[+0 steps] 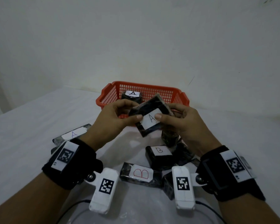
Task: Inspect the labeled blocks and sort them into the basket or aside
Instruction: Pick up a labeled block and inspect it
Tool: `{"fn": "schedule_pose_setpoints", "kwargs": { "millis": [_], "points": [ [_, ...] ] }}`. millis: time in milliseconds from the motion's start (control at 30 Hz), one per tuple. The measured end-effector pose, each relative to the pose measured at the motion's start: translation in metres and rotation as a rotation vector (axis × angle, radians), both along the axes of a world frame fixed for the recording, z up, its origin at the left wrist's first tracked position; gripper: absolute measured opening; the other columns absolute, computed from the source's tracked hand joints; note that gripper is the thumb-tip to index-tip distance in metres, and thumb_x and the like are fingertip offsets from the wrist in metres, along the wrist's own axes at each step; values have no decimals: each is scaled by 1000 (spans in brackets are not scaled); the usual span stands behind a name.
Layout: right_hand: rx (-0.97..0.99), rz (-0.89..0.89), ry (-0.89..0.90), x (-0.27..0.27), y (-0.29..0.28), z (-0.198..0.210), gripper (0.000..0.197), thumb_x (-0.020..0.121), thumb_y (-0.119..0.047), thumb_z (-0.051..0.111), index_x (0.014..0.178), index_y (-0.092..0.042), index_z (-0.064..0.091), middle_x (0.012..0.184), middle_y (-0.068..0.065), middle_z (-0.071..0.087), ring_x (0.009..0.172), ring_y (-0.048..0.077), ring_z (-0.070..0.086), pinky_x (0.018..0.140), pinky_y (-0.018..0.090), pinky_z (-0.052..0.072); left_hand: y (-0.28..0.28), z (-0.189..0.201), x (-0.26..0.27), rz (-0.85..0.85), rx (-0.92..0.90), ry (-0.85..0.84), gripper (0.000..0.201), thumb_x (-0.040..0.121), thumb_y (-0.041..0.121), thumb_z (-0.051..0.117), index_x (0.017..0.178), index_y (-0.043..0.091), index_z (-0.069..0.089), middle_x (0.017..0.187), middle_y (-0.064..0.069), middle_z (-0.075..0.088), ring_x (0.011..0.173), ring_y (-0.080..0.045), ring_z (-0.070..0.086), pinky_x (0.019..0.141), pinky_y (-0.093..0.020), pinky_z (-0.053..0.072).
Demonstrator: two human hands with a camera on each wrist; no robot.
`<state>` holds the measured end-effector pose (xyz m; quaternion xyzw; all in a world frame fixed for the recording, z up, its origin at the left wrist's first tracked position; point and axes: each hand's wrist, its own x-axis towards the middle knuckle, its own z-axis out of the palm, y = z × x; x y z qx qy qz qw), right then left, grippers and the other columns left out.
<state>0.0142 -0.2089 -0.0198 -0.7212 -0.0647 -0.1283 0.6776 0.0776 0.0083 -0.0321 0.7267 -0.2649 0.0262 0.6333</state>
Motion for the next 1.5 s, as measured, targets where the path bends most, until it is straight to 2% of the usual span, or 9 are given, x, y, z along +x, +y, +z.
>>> {"fn": "schedule_pose_setpoints", "kwargs": {
  "millis": [200, 367, 500, 633, 800, 933, 1067, 1300, 1500],
  "points": [
    [129, 79, -4, -4, 5, 8, 43, 88, -31, 66, 117, -1, 72, 114, 17, 77, 101, 23, 75, 82, 26, 60, 1, 1, 1, 50, -28, -24, 26, 81, 2, 78, 98, 19, 68, 105, 8, 74, 97, -2, 72, 75, -17, 59],
    [152, 169, 136, -7, 11, 7, 25, 89, -36, 73, 104, -16, 75, 117, 14, 78, 115, 32, 72, 104, 41, 56, -4, -2, -2, 41, -103, -3, 28, 85, -3, 73, 99, 19, 66, 114, 4, 73, 104, -5, 71, 77, -20, 61],
    [163, 159, 49, -5, 11, 7, 45, 84, -26, 69, 117, 4, 71, 122, 22, 74, 115, 34, 72, 99, 37, 59, -3, -2, -1, -131, -75, 96, 58, 80, 20, 81, 133, 16, 57, 127, 2, 69, 118, -14, 68, 91, -29, 59],
    [83, 92, 18, -1, 3, 3, 41, 69, -29, 82, 107, -14, 76, 111, 9, 80, 110, 26, 75, 93, 31, 60, -3, -2, -6, -344, -7, 163, 70, 71, 57, 80, 133, 31, 59, 133, 4, 67, 126, -15, 63, 106, -35, 51],
    [44, 187, 57, -3, 7, 1, 36, 69, -26, 83, 104, -19, 78, 114, 9, 79, 112, 23, 74, 104, 36, 56, -11, -2, -7, -113, -46, 97, 47, 81, 35, 78, 123, 19, 66, 114, 5, 76, 111, -11, 71, 103, -36, 55],
    [68, 187, 62, -3, 6, 1, 21, 68, -21, 82, 89, -24, 83, 106, 5, 81, 106, 20, 76, 100, 30, 58, -9, -4, -6, -144, 3, 113, 65, 76, 44, 82, 132, 20, 60, 120, 6, 74, 116, -11, 69, 104, -37, 54],
    [43, 104, 39, 1, 2, -2, 49, 64, -23, 91, 110, -18, 74, 116, 8, 78, 114, 24, 73, 108, 41, 54, -6, -5, -6, -201, 52, 149, 75, 76, 43, 77, 142, 17, 54, 131, 1, 68, 122, -14, 65, 106, -39, 51],
    [113, 153, 22, -2, 1, 2, 41, 67, -17, 80, 107, -15, 71, 106, 3, 80, 107, 19, 75, 95, 27, 59, -3, -1, -5, -215, 31, 162, 86, 70, 44, 80, 145, 17, 50, 134, 1, 66, 122, -14, 65, 102, -32, 54],
    [151, 139, 136, -2, 4, 6, 74, 75, -19, 81, 142, -11, 53, 136, 10, 66, 121, 27, 69, 85, 33, 63, -2, 4, -12, -113, -10, 15, 81, 66, 27, 89, 139, 19, 54, 127, 8, 67, 116, -4, 66, 96, -27, 58]
  ]
}}
